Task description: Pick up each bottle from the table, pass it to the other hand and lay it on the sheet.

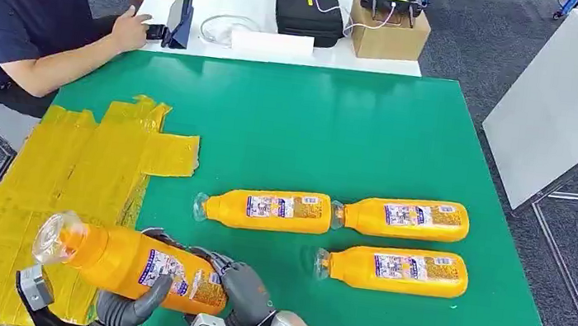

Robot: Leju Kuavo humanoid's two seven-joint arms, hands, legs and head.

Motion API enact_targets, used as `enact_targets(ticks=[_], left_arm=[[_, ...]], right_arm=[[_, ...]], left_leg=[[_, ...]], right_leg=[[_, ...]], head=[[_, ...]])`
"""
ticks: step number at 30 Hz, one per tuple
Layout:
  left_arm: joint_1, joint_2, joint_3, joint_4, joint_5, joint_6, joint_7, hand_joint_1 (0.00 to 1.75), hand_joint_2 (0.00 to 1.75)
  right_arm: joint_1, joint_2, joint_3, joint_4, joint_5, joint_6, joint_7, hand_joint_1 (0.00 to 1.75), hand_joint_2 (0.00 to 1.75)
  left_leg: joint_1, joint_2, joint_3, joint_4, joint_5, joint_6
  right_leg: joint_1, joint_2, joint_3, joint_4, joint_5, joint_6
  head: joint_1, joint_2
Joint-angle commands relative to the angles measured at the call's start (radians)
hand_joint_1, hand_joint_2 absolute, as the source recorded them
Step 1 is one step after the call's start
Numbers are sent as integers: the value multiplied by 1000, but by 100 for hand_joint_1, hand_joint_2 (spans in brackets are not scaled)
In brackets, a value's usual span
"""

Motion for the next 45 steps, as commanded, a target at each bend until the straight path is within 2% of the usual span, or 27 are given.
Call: enact_targets(ticks=[1,5,7,8,9,10,11,13,14,16,21,22,27,31,35,40,45], left_arm=[[-11,20,-56,-13,-42,7,-14,175,175],[2,4,-13,-59,-101,41,-28,175,175],[14,-9,26,-113,-189,97,-59,175,175],[17,-16,47,-140,-245,135,-80,175,175],[16,-24,71,-167,-322,192,-102,175,175],[-90,-22,165,-101,-824,695,-227,175,175],[-138,15,193,-57,-1143,1072,-205,175,175],[-184,43,234,26,-1223,1163,-208,175,175],[-193,39,262,53,-1285,1185,-213,175,175],[-199,9,318,73,-1365,1185,-246,175,175],[-212,-21,391,79,-1548,1185,-257,175,175],[-213,-22,395,79,-1563,1185,-257,175,175],[-213,-23,397,80,-1570,1185,-257,175,175],[-224,-23,423,115,-1676,1185,-250,175,175],[-232,27,374,193,-1738,1185,-174,175,175],[-283,194,152,425,-1793,1185,40,175,175],[-348,302,10,601,-1811,1105,142,175,175]], right_arm=[[47,0,65,50,8,-29,21,175,175],[55,-34,42,-49,11,-53,56,175,175],[75,-55,5,-153,17,-81,73,175,175],[86,-67,-9,-216,31,-100,80,0,175],[91,-83,-33,-279,38,-104,99,0,175],[-91,-207,-119,-309,-73,-119,276,0,175],[-164,-234,-192,-265,-111,-31,256,0,175],[-226,-218,-281,-151,-98,39,187,0,175],[-233,-205,-295,-110,-75,42,168,0,175],[-231,-194,-294,-77,-58,37,159,0,175],[-267,-199,-263,-22,-55,37,185,0,175],[-273,-200,-258,-13,-57,38,189,0,175],[-277,-200,-256,-8,-59,39,191,0,175],[-300,-206,-234,21,-74,45,200,0,175],[-328,-202,-216,66,-79,56,202,0,175],[-411,-178,-181,207,-81,82,209,0,175],[-517,-118,-140,367,-72,112,213,0,175]], left_leg=[[1,-2,3,-1,-1,0],[0,-1,1,-1,0,0],[1,-2,2,0,-1,1],[1,-2,3,0,-2,1],[1,-2,2,0,-1,1],[1,-2,0,1,-1,1],[1,-1,0,2,-1,1],[-1,-1,-1,-2,3,1],[-1,1,0,-2,3,1],[0,-2,1,-2,5,2],[-2,-1,4,-1,5,3],[0,2,4,-1,4,3],[-1,0,2,-1,4,4],[-1,0,2,-1,4,4],[-1,0,2,-1,5,4],[-2,0,3,-3,6,3],[-2,1,2,-2,6,3]], right_leg=[[1,-3,4,-2,-1,-1],[1,-2,2,-1,-1,-1],[1,-2,3,-1,-1,-1],[2,-3,5,-1,-2,-1],[1,-3,3,0,-2,-1],[1,-2,1,0,-1,-1],[2,-2,2,0,-1,-1],[0,-1,0,-2,3,0],[-1,1,1,-2,4,-1],[0,-2,3,-3,5,1],[-1,-1,6,-2,4,2],[0,2,5,-2,5,1],[-1,0,3,-1,4,3],[-1,0,4,-2,4,2],[-1,0,4,-2,4,2],[-2,0,4,-2,5,2],[-2,2,2,-1,5,2]], head=[[0,0],[0,0],[0,0],[0,0],[0,0],[0,0],[0,0],[0,0],[-2,0],[0,0],[1,0],[-1,0],[0,0],[0,0],[0,0],[0,0],[0,0]])
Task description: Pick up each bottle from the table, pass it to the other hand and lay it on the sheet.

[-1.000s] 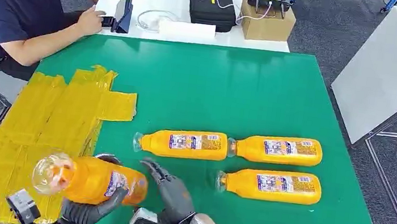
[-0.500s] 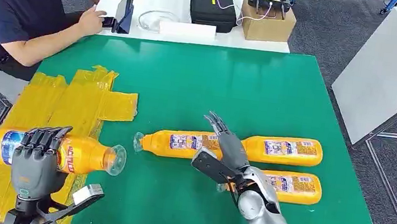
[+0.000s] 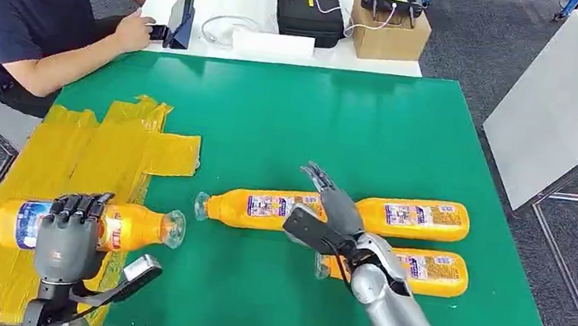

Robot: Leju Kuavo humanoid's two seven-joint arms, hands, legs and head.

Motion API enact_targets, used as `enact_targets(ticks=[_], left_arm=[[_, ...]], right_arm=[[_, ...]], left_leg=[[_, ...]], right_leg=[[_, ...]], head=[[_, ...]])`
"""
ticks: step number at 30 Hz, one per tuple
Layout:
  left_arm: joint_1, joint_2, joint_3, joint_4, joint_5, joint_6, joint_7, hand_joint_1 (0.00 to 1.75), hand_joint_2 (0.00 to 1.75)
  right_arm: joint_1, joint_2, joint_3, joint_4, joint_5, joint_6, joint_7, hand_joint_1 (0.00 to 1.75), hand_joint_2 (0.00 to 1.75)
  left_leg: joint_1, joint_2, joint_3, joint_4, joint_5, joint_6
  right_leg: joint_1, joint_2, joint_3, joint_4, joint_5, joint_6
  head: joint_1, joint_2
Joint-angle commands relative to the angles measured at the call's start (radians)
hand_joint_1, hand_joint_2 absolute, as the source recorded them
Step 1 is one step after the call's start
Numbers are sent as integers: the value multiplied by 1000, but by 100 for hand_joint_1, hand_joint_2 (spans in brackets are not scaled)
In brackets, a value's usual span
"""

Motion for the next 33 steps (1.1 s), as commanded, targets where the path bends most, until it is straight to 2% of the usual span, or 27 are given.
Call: enact_targets(ticks=[1,8,13,14,15,19,20,26,33], left_arm=[[-131,228,-277,398,-19,-89,118,175,175],[-134,236,-291,408,-15,-102,125,175,175],[-147,274,-340,479,6,-169,134,175,175],[-145,288,-359,486,-1,-180,126,0,175],[-144,301,-368,497,6,-203,126,0,0],[-145,331,-392,514,33,-241,112,0,0],[-145,331,-392,514,33,-241,112,0,0],[-146,331,-392,513,33,-241,112,0,0],[-146,331,-392,513,33,-241,112,0,0]], right_arm=[[-210,83,97,340,6,39,11,0,175],[-221,91,107,361,9,44,16,0,175],[-235,118,127,410,10,55,15,0,175],[-235,120,129,417,10,57,15,0,175],[-236,125,133,428,10,60,15,0,175],[-243,132,145,455,12,66,14,0,175],[-243,132,145,455,12,66,14,0,175],[-243,132,145,455,12,66,14,0,175],[-243,132,145,455,12,66,14,0,175]], left_leg=[[0,3,4,-2,0,0],[1,2,4,-1,-1,0],[0,3,3,-1,0,0],[1,2,4,-1,0,0],[0,1,3,-1,0,0],[0,-1,5,-1,0,0],[0,1,7,-2,0,0],[-1,-1,12,-2,1,-1],[-1,0,12,-2,1,0]], right_leg=[[0,2,3,-1,1,-2],[1,1,3,-1,0,-2],[0,3,2,0,0,-2],[1,3,4,-1,1,-2],[0,2,3,-1,0,-2],[0,0,6,0,0,-2],[1,2,7,-1,1,-3],[-1,0,13,0,0,-1],[0,0,13,-1,0,-2]], head=[[0,0],[0,0],[0,0],[0,0],[0,0],[0,0],[0,0],[0,0],[0,0]])
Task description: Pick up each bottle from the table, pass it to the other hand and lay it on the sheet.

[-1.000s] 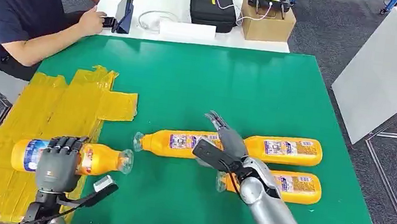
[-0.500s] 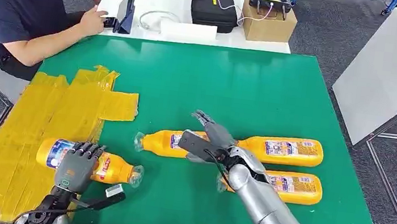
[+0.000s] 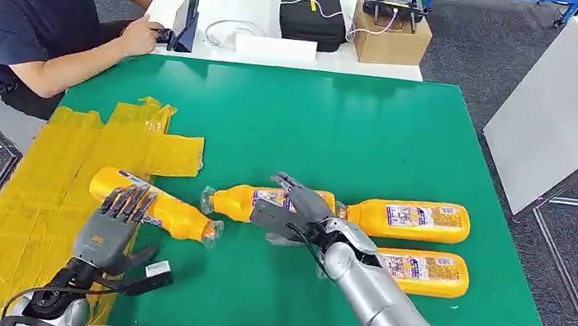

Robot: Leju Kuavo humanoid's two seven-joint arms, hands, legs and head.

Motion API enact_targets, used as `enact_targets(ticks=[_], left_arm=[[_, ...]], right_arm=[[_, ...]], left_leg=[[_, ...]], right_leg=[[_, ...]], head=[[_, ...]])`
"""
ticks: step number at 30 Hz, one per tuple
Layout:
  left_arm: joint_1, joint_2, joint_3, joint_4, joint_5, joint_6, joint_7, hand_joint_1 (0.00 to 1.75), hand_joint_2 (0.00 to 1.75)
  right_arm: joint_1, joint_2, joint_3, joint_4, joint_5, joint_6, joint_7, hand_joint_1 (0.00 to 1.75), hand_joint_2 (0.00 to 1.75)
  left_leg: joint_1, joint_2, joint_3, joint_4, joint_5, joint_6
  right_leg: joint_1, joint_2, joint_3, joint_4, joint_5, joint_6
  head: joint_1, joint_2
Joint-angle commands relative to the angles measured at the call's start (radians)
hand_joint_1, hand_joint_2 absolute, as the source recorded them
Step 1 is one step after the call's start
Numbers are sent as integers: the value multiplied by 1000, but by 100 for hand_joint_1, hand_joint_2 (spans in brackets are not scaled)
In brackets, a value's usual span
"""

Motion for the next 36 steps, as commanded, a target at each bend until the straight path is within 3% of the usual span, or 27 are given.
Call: enact_targets(ticks=[1,6,12,16,17,18,23,27,31,36], left_arm=[[26,18,-56,103,-6,-27,-2,0,0],[19,30,-77,101,58,-68,-40,0,0],[-40,31,-95,132,209,-160,-150,0,0],[-41,10,-50,102,346,-218,-241,0,0],[-36,2,-30,83,385,-235,-267,0,0],[-2,-22,17,-110,784,-408,-401,0,0],[3,-66,112,-265,1063,-656,-401,0,0],[7,-52,78,-272,1030,-657,-401,0,0],[-6,-58,61,-270,1076,-674,-401,0,0],[-8,-85,119,-270,1138,-720,-401,0,0]], right_arm=[[-53,6,38,80,0,12,2,0,175],[-69,7,70,115,15,51,14,0,175],[-126,9,199,248,112,190,131,0,175],[-126,6,273,275,197,182,222,0,175],[-124,6,287,282,218,185,252,161,175],[-98,-29,325,286,279,204,320,175,175],[-72,-66,324,304,333,194,323,175,175],[-80,-64,318,306,346,239,317,175,175],[-86,-59,323,304,368,262,313,175,175],[-87,-47,266,297,337,202,332,175,175]], left_leg=[[0,4,1,-1,-1,0],[0,5,0,-1,0,0],[2,6,-1,-2,1,1],[0,-1,5,-1,1,0],[1,-2,5,-2,2,1],[0,-4,8,-1,0,0],[1,-6,8,-1,2,1],[2,-6,7,0,2,1],[1,-6,9,-1,0,0],[1,-5,10,-1,-1,0]], right_leg=[[0,3,0,-1,0,-1],[0,4,-1,-1,1,-2],[3,4,-2,-3,4,-3],[1,-1,5,-2,1,-1],[1,-1,5,-3,2,-2],[0,-2,8,-1,0,-1],[2,-5,9,-4,1,-1],[2,-5,-3,-5,1,-1],[2,-6,-1,-5,0,-1],[2,-4,0,-5,-1,-1]], head=[[0,0],[0,0],[0,0],[0,0],[0,0],[0,0],[0,0],[1,0],[0,0],[0,0]])
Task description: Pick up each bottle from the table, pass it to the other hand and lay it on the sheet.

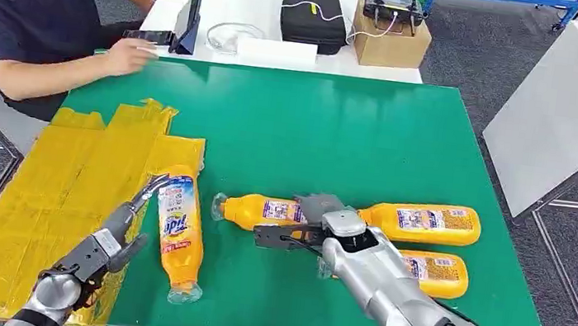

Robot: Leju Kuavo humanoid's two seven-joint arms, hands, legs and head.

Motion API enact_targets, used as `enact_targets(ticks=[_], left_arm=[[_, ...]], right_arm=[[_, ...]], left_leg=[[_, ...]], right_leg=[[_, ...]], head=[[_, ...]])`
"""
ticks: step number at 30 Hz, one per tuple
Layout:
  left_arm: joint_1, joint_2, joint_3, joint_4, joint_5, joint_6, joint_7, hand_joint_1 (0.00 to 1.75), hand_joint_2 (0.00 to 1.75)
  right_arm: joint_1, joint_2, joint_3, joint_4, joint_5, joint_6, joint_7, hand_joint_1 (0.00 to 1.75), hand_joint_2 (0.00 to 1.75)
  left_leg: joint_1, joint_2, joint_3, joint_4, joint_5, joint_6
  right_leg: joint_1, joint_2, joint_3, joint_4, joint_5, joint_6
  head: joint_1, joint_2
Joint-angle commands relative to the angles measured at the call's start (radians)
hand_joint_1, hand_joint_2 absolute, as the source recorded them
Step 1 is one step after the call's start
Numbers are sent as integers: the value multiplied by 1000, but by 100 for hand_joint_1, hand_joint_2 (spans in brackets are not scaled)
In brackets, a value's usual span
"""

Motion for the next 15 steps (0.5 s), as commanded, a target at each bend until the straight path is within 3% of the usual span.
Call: enact_targets(ticks=[1,5,7,10,11,14,15], left_arm=[[-18,-49,70,-10,65,-50,3,0,0],[-18,-49,70,-10,65,-50,3,0,0],[-4,-103,198,18,158,-127,5,0,0],[89,-190,382,-125,339,-272,128,0,0],[128,-220,414,-185,397,-324,192,0,175],[175,-278,423,-255,507,-397,282,0,175],[178,-280,418,-258,507,-395,285,0,175]], right_arm=[[50,-18,0,81,-19,-13,19,175,175],[50,-18,0,81,-19,-13,19,175,175],[66,-12,-109,49,-81,-205,18,175,175],[122,18,-275,-89,-144,-537,-129,175,175],[158,20,-313,-183,-128,-582,-148,175,175],[281,19,-422,-483,-168,-621,-231,175,175],[290,16,-425,-506,-163,-608,-227,175,175]], left_leg=[[2,-2,-2,-2,2,1],[1,-1,-1,-1,1,1],[1,-1,-2,-1,2,1],[2,3,-2,-1,1,1],[2,6,-2,0,-1,0],[1,10,-7,1,-1,1],[1,11,-9,1,-1,1]], right_leg=[[2,-4,1,-4,1,-1],[1,-3,10,-2,1,-1],[2,-4,9,-3,2,-1],[2,1,9,-3,2,-1],[2,4,9,-2,2,-1],[1,5,3,0,2,-1],[1,6,0,0,2,-1]], head=[[0,0],[0,0],[0,0],[1,0],[0,0],[1,0],[1,0]])
